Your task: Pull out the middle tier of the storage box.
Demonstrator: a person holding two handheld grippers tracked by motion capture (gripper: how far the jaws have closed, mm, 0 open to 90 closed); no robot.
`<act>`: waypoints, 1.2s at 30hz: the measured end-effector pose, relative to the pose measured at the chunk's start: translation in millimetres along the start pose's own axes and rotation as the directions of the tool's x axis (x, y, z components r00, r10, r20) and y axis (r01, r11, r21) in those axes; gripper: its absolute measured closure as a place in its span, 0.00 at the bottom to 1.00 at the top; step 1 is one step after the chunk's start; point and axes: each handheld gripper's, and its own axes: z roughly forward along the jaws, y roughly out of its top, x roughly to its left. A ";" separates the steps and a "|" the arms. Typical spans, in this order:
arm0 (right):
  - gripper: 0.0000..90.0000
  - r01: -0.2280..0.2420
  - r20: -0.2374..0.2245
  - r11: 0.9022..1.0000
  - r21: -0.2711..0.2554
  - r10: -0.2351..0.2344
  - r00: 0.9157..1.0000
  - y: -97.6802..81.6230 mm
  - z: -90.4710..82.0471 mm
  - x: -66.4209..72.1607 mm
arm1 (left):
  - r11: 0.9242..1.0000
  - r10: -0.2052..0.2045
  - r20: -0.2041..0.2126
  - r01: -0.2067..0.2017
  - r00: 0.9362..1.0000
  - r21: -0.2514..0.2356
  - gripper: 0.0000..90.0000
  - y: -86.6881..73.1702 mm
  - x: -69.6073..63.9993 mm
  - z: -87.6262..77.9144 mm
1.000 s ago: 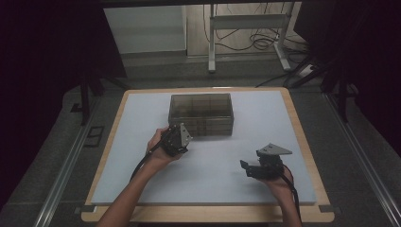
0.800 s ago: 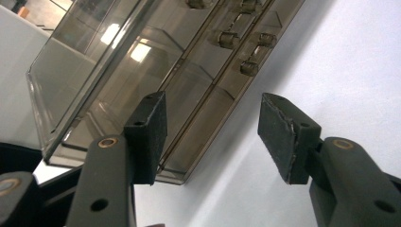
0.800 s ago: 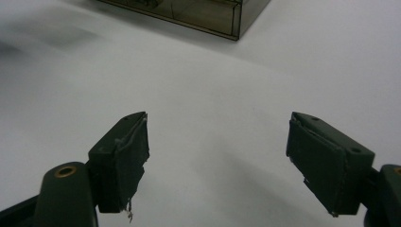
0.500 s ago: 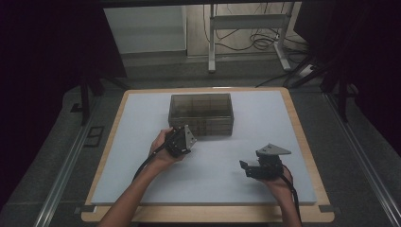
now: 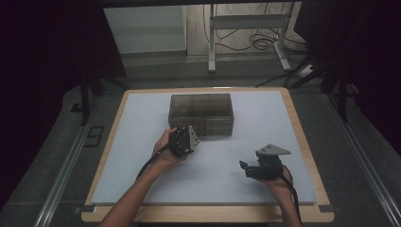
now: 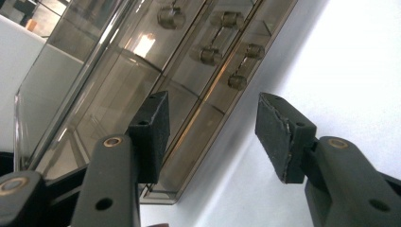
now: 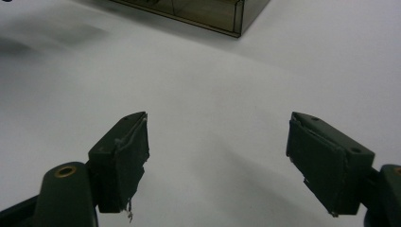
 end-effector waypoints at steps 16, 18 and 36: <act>0.23 0.003 -0.002 1.000 0.001 -0.003 1.000 -0.1 0.0 0.0 | 0.999 0.036 0.001 -0.036 0.999 -0.013 0.53 14.3 -3.3 4.7; 0.23 0.003 -0.003 1.000 0.001 -0.003 1.000 -0.2 0.2 0.0 | 0.999 0.037 -0.001 -0.037 0.999 -0.014 0.53 14.4 -3.6 5.4; 0.23 0.000 -0.003 1.000 0.002 0.000 1.000 -0.6 0.8 -0.3 | 0.998 0.058 -0.022 -0.058 0.998 -0.007 0.55 16.5 -5.1 12.0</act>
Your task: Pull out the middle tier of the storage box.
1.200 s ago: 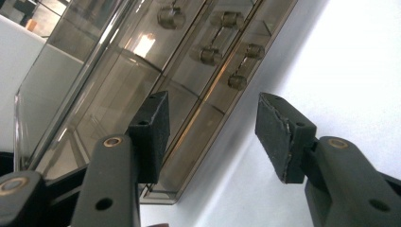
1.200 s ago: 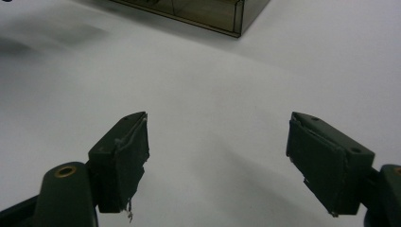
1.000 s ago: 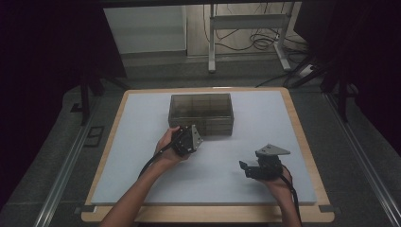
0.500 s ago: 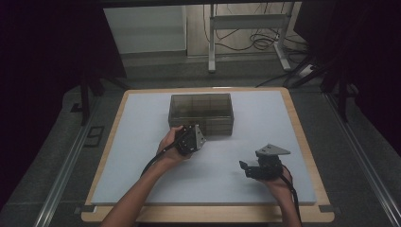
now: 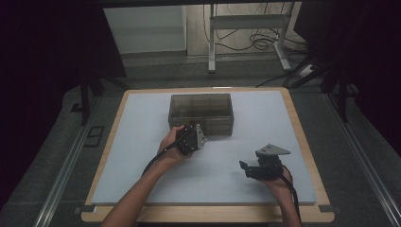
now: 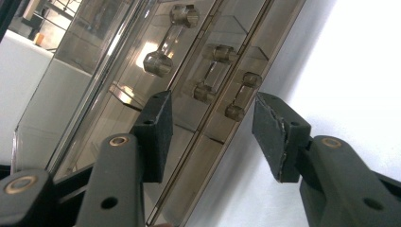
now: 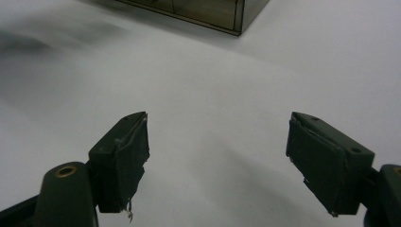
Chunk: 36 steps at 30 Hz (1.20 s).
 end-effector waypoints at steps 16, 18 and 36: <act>0.23 -0.001 -0.001 1.000 0.001 0.001 1.000 -0.1 0.3 0.2 | 0.999 0.054 -0.050 -0.054 0.997 -0.003 0.58 1.0 -5.9 3.3; 0.23 -0.001 -0.001 1.000 0.001 0.001 1.000 -0.1 0.4 0.2 | 0.998 0.057 -0.059 -0.058 0.997 -0.009 0.58 1.3 -7.4 3.9; 0.23 0.002 -0.001 1.000 0.005 -0.002 1.000 -0.4 1.1 0.5 | 0.997 0.082 -0.088 -0.083 0.993 -0.006 0.62 1.7 -11.8 8.0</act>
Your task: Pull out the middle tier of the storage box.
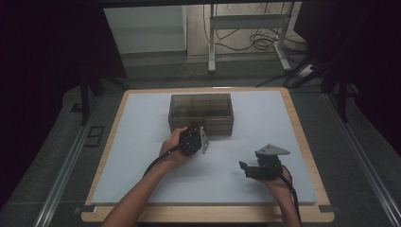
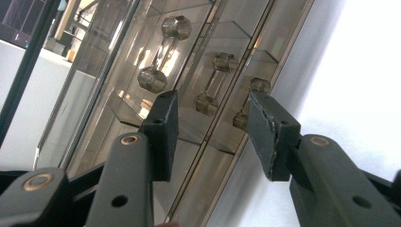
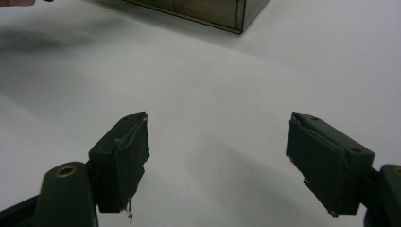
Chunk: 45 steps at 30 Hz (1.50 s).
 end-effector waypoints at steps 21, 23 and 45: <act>0.23 0.001 0.000 1.000 0.002 -0.001 1.000 -0.5 1.0 0.3 | 0.999 0.038 -0.052 -0.038 0.998 -0.009 0.66 0.8 -6.8 1.6; 0.23 0.002 0.000 1.000 0.003 -0.002 1.000 -0.5 1.2 0.5 | 0.999 0.048 -0.064 -0.049 0.997 -0.009 0.66 1.1 -8.7 1.7; 0.23 0.000 0.002 1.000 0.006 0.000 1.000 -1.4 2.1 -0.2 | 0.992 0.123 -0.179 -0.124 0.976 0.002 0.76 -1.3 -25.7 10.5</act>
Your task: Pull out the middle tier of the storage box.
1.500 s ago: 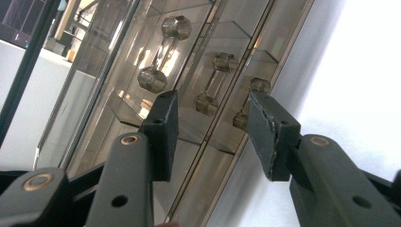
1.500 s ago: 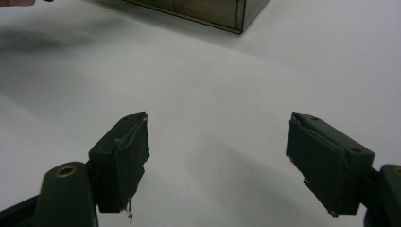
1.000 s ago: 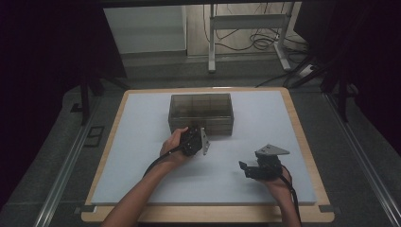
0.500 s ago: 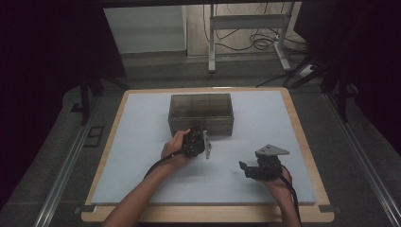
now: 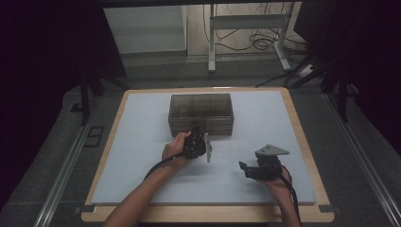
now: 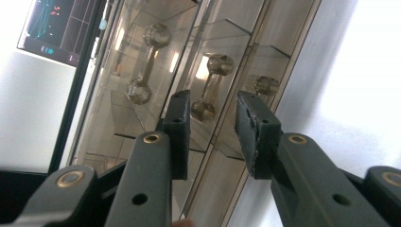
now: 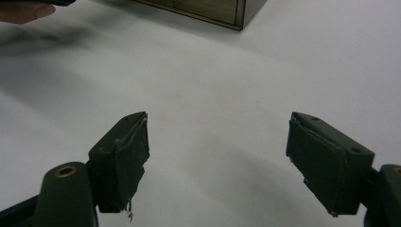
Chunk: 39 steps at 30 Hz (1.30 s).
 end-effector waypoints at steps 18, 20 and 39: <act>0.23 0.000 0.000 1.000 0.008 0.000 1.000 -0.1 1.2 1.2 | 1.000 0.014 -0.041 -0.014 0.999 -0.007 0.83 -1.3 -2.8 0.5; 0.23 0.001 -0.001 1.000 0.008 -0.001 1.000 0.0 1.2 1.4 | 1.000 0.019 -0.043 -0.019 0.999 -0.001 0.84 -1.2 -2.6 0.1; 0.23 0.000 -0.001 1.000 0.010 0.000 1.000 0.0 1.6 1.8 | 1.000 0.031 -0.076 -0.031 0.997 -0.005 0.89 -0.8 -5.2 0.8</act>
